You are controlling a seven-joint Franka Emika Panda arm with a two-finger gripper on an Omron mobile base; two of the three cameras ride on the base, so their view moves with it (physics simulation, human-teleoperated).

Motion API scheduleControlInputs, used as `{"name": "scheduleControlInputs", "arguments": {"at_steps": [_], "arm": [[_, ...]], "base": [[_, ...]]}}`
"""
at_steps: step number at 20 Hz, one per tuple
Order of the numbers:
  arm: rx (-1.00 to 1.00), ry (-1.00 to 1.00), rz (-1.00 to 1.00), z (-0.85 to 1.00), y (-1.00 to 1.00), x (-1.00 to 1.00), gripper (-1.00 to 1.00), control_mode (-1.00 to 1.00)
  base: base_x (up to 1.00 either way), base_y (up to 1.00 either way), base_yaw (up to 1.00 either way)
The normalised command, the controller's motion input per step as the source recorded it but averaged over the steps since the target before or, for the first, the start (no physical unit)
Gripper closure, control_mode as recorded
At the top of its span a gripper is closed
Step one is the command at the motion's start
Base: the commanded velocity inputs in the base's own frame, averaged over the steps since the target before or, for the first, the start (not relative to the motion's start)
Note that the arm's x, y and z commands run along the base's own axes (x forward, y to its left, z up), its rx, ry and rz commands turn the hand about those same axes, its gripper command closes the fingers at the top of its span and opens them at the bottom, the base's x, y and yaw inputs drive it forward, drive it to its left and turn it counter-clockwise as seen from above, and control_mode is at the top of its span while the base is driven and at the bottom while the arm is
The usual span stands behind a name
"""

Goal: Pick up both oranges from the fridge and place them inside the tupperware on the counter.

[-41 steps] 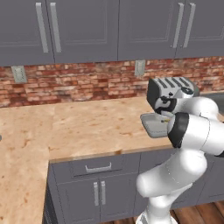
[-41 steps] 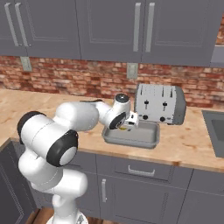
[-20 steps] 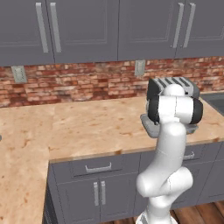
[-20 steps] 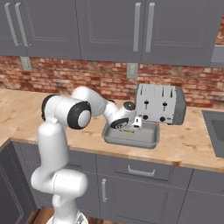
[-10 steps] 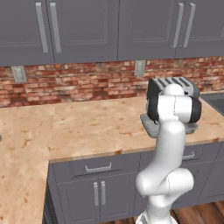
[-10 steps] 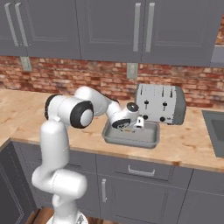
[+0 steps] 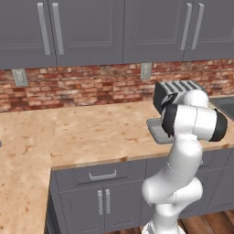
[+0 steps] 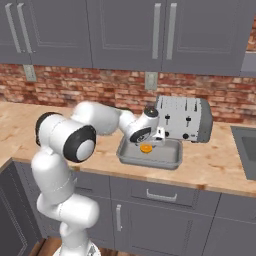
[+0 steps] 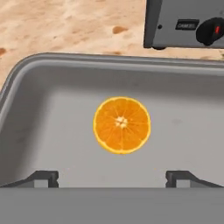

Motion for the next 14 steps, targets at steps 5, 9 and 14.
{"name": "scheduleControlInputs", "arguments": {"at_steps": [5,9,14], "arm": [[-0.03,0.03,0.00,0.77,0.17,-0.84,-1.00,-1.00],[-0.03,0.00,0.00,0.76,0.48,-0.95,-1.00,-1.00],[-0.08,0.00,0.00,0.65,0.75,-1.00,-1.00,-1.00]], "base": [[0.00,0.00,0.00],[0.00,0.00,0.00],[0.00,0.00,0.00]]}}
